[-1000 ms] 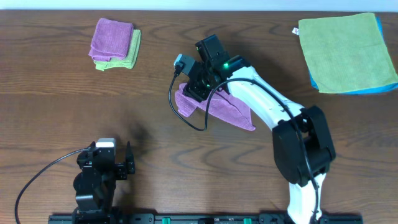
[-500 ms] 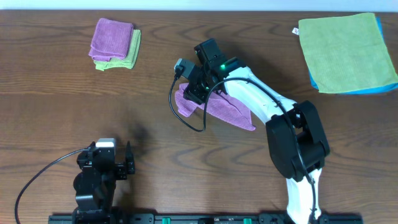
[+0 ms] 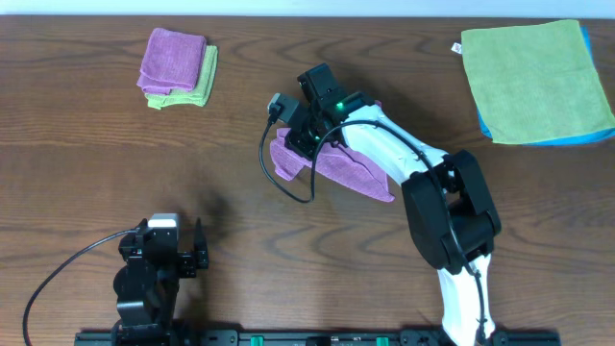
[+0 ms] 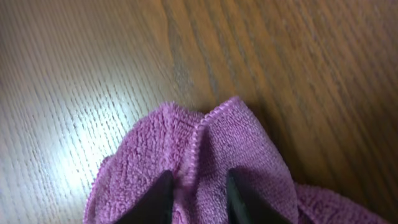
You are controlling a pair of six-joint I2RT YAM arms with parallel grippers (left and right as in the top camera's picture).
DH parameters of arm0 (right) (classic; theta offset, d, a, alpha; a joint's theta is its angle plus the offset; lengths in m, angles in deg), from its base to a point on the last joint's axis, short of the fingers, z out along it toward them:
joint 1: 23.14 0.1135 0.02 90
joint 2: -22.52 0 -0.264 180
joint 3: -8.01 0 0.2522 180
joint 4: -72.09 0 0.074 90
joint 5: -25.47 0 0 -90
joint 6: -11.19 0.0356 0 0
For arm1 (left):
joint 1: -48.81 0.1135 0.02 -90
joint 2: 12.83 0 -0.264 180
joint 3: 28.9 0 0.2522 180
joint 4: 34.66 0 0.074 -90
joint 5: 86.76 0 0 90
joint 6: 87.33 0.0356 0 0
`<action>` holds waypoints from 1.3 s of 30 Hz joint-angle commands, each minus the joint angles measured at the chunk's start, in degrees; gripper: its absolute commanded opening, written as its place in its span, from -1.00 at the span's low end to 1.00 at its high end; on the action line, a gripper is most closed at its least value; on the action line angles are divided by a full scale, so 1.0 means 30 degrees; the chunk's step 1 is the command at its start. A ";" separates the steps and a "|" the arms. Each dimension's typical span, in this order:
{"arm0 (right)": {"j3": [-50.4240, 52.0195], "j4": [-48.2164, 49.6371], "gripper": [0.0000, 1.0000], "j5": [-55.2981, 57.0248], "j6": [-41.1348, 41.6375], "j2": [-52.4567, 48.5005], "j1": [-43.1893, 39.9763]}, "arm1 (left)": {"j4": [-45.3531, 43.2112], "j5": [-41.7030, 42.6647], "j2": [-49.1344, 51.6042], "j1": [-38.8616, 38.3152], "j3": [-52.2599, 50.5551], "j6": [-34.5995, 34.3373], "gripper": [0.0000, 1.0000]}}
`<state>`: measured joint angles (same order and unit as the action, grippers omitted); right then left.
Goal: Fold the cloth
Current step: 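Regrasp a purple cloth corner with the right gripper, then drag the corner outward with the right gripper to spread the cloth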
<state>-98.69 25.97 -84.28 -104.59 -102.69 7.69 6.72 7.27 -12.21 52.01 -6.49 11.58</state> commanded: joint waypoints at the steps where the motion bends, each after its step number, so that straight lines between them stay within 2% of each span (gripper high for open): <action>1: -0.0539 -0.0007 -0.81 -0.0211 0.0590 -0.0124 0.0248 | 0.0153 -0.0197 -0.0138 -0.0080 -0.0277 0.0175 0.91; 3: -0.0699 -0.0073 -0.97 -0.0204 0.0656 -0.0124 0.0248 | 0.0153 -0.0197 -0.0138 -0.0080 -0.0270 0.0175 0.91; 10: -0.1115 -0.0896 -0.97 -0.0211 0.0663 0.0138 0.0248 | 0.0153 -0.0197 -0.0138 -0.0080 -0.0270 0.0175 0.91; 17: -0.1362 -0.3330 -0.97 -0.0211 0.0656 0.2127 0.0255 | 0.0153 -0.0197 -0.0138 -0.0080 -0.0270 0.0175 0.91; 25: -0.1362 -0.8371 -0.97 -0.0568 0.0656 0.4459 0.0255 | 0.0153 -0.0197 -0.0138 -0.0080 -0.0270 0.0175 0.91; 33: -0.1362 -1.4309 -0.97 -0.0597 -0.0284 0.5158 0.0255 | 0.0153 -0.0197 -0.0138 -0.0080 -0.0270 0.0175 0.91; 39: -0.1122 -1.6298 -0.97 -0.2514 -0.1668 0.5493 0.0248 | 0.0153 -0.0197 -0.0138 -0.0080 -0.0270 0.0175 0.91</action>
<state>-102.24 -22.44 -87.65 -106.62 -88.31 7.69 6.72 7.27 -12.21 52.01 -6.49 11.55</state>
